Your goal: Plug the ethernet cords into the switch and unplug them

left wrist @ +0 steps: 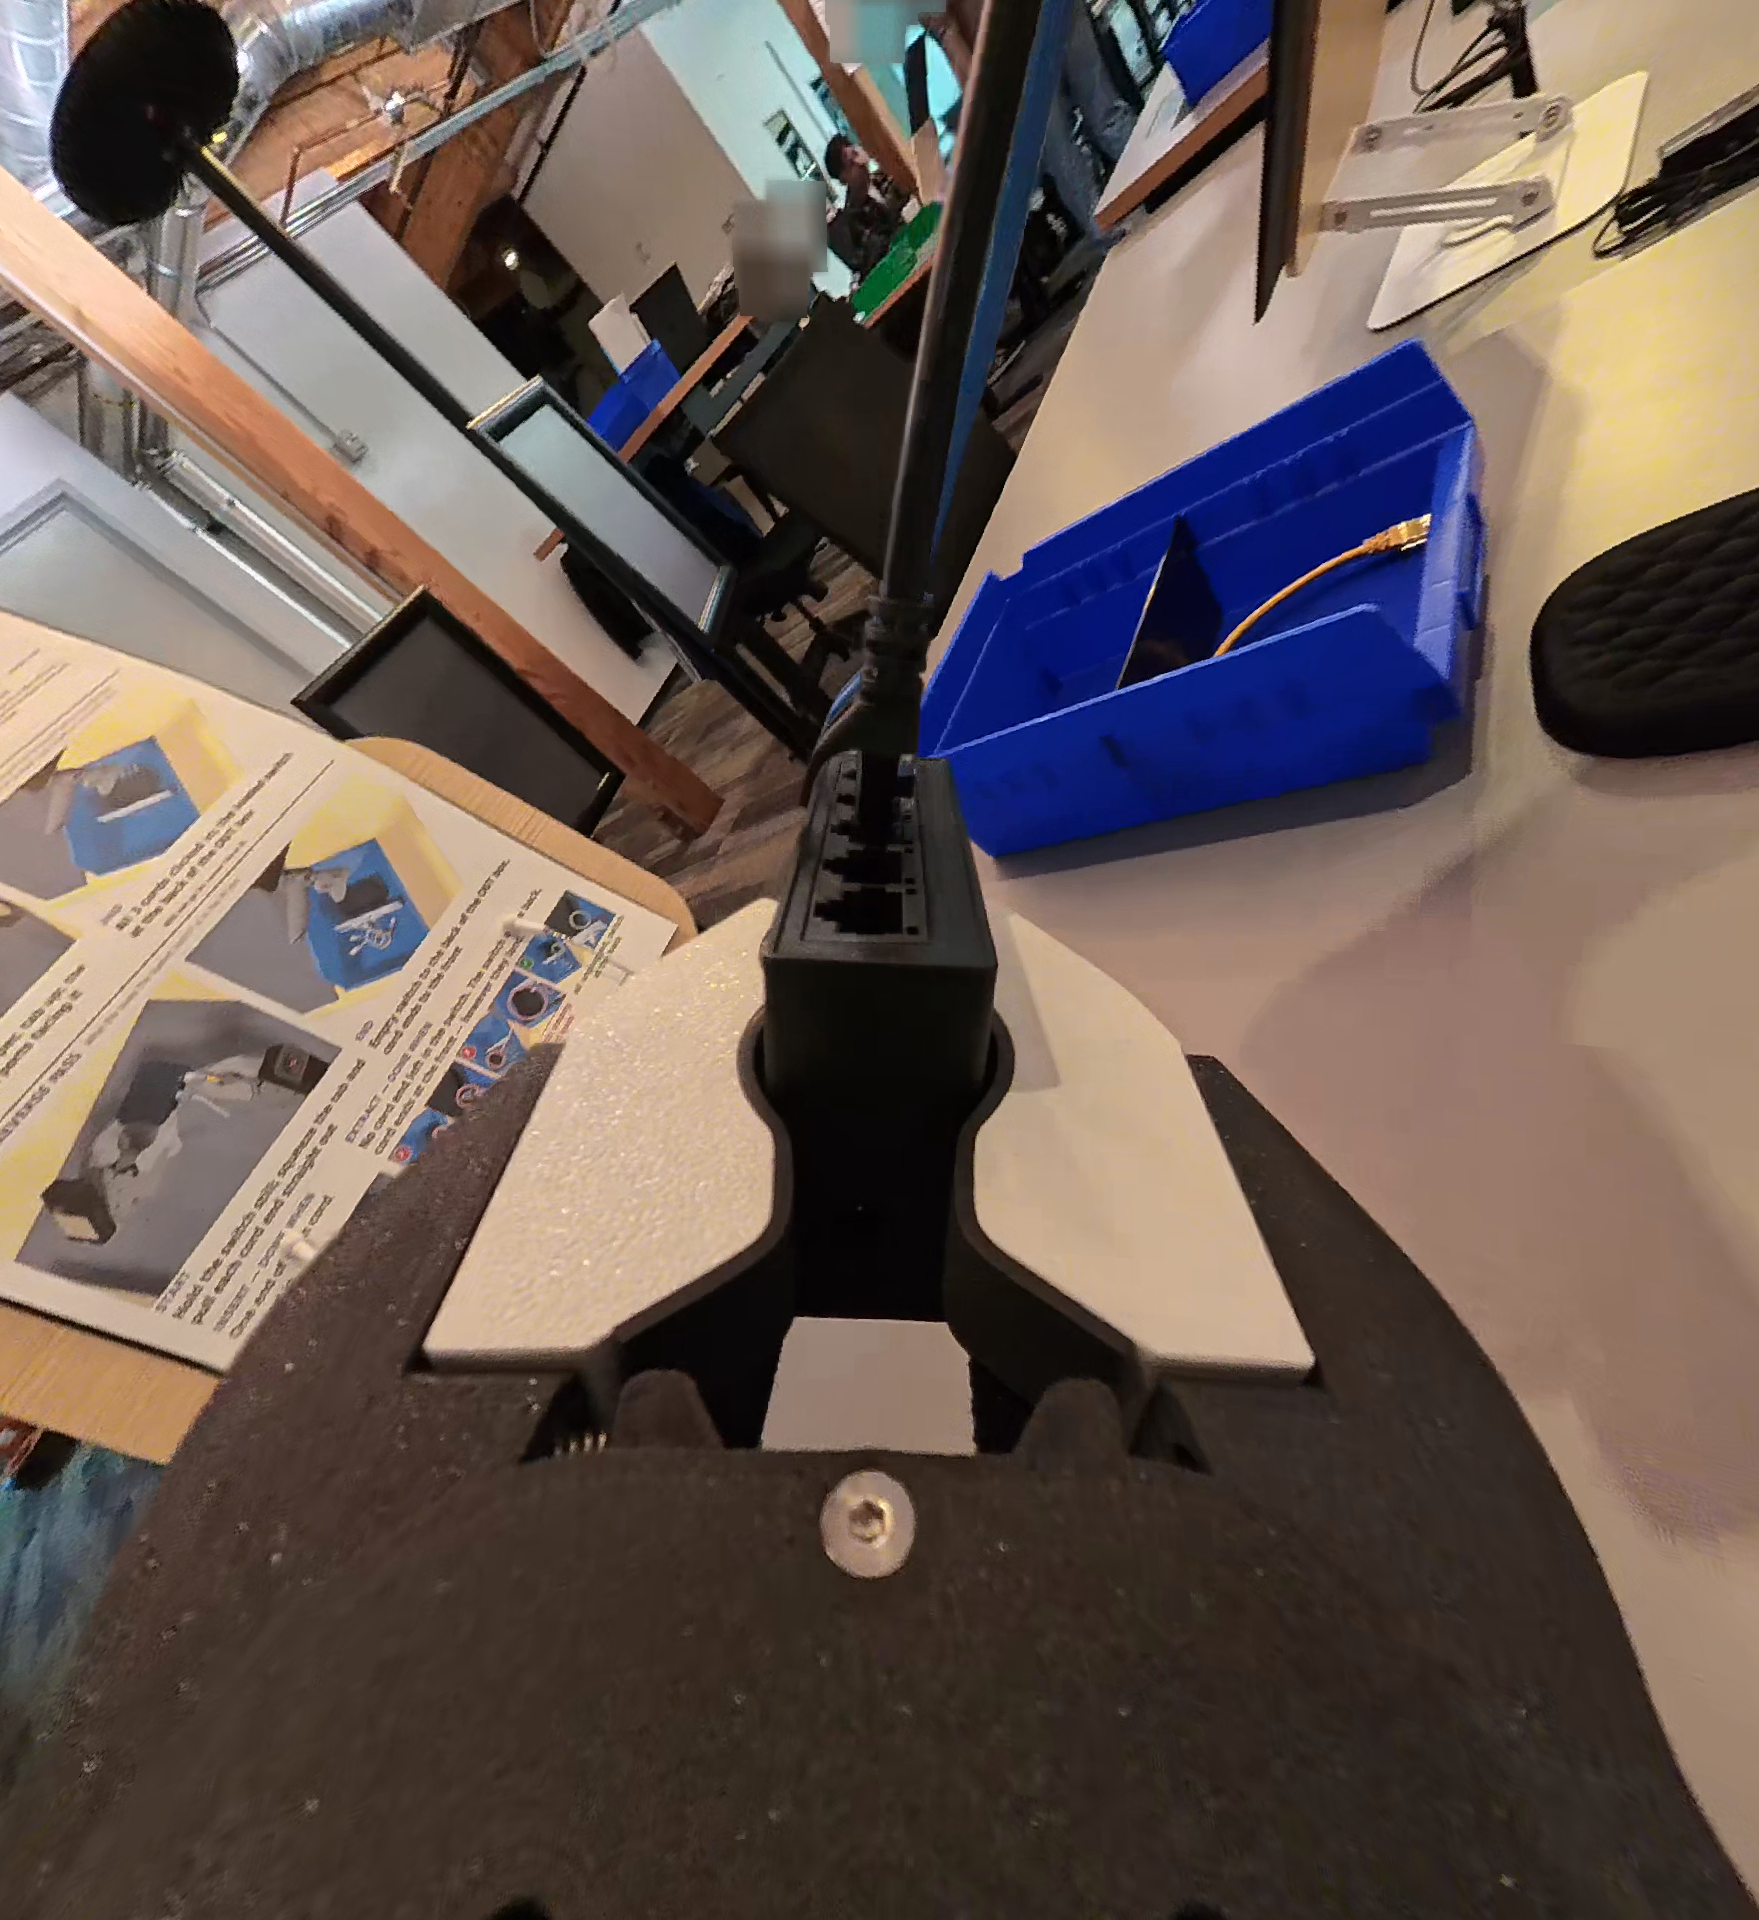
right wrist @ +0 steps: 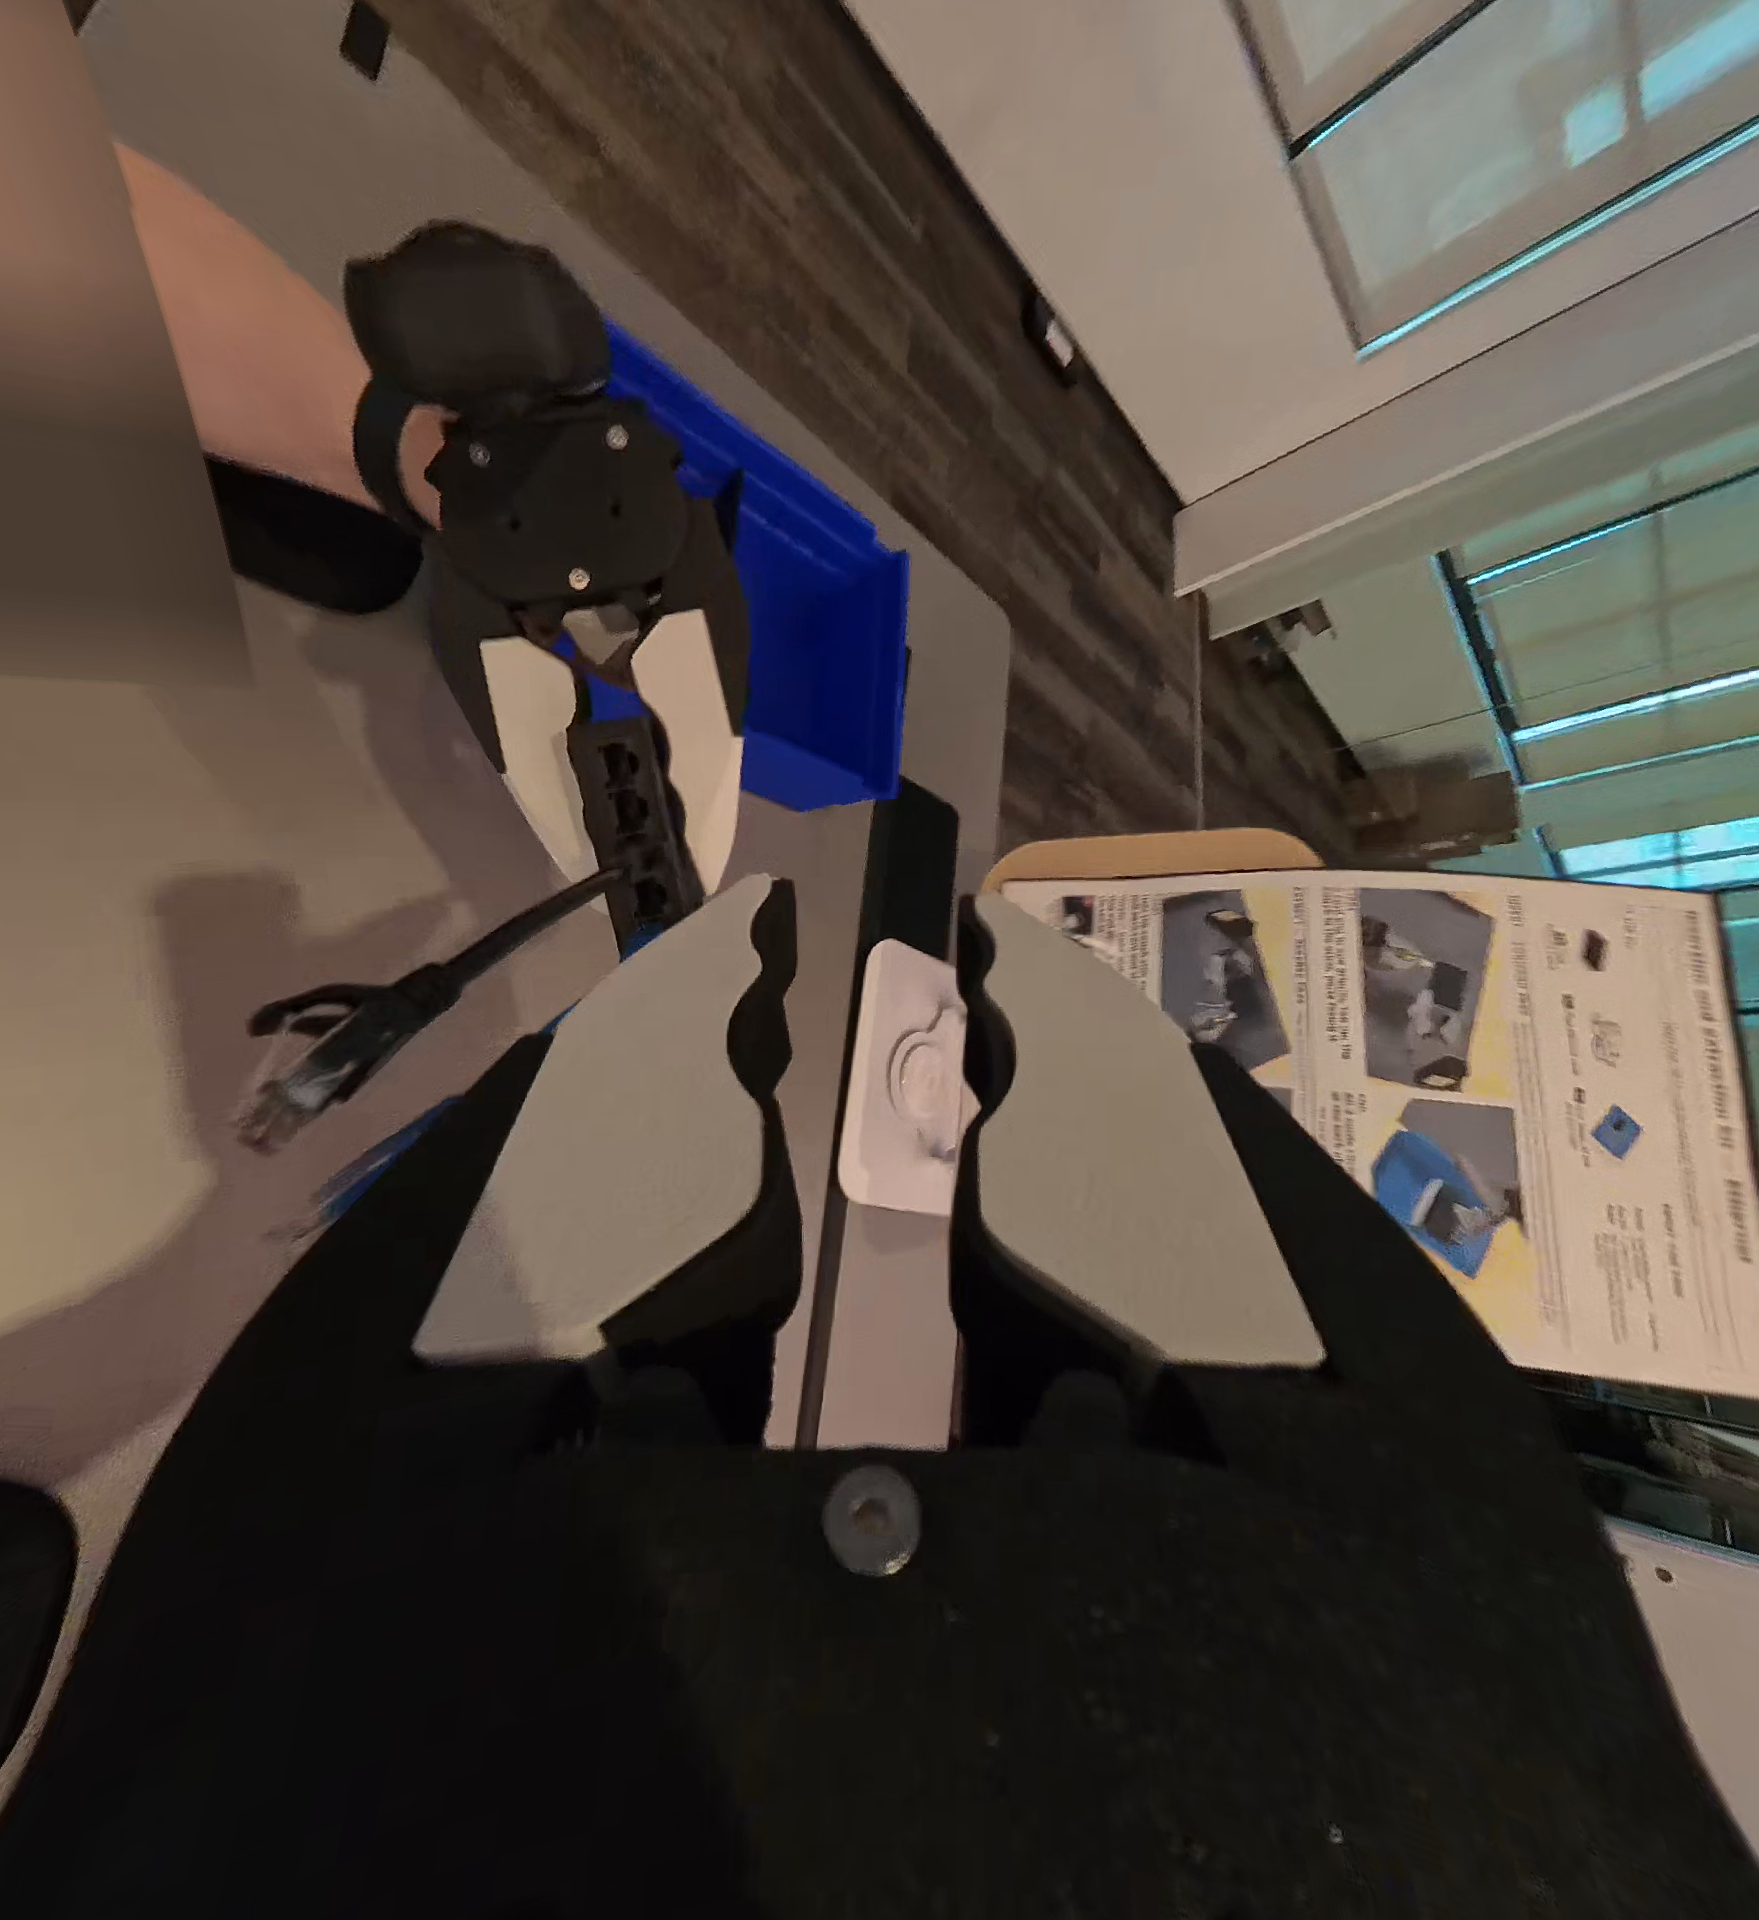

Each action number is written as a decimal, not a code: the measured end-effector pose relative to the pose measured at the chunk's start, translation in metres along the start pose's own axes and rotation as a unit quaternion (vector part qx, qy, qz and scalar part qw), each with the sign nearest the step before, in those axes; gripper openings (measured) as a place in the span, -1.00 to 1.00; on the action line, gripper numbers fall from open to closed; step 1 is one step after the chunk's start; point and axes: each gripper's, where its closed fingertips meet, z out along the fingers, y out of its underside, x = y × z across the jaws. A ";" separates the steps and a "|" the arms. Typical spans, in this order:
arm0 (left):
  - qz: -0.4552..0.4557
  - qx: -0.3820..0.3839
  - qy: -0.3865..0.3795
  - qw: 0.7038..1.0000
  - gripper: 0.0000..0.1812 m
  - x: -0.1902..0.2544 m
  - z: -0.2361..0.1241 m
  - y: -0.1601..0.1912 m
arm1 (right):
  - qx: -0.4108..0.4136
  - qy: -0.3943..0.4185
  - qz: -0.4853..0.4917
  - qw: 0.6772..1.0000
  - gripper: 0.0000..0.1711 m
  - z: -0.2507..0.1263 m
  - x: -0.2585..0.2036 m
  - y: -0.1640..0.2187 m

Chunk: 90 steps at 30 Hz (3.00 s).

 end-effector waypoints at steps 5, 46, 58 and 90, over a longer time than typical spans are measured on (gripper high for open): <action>-0.001 0.033 0.029 0.999 -0.68 0.012 -0.003 -0.015 | -0.069 -0.086 0.018 0.994 -0.61 0.041 -0.029 0.028; -0.070 0.062 0.072 0.993 -0.68 0.020 -0.002 -0.025 | -0.113 -0.210 0.069 0.969 -0.72 0.038 -0.079 0.016; -0.080 0.054 0.079 0.992 -0.68 0.028 0.005 -0.026 | -0.161 -0.217 0.037 0.962 -0.65 0.056 -0.084 0.030; -0.021 -0.063 0.060 0.996 -0.68 0.036 0.019 0.002 | -0.223 -0.215 0.126 0.942 -0.68 0.068 -0.094 0.050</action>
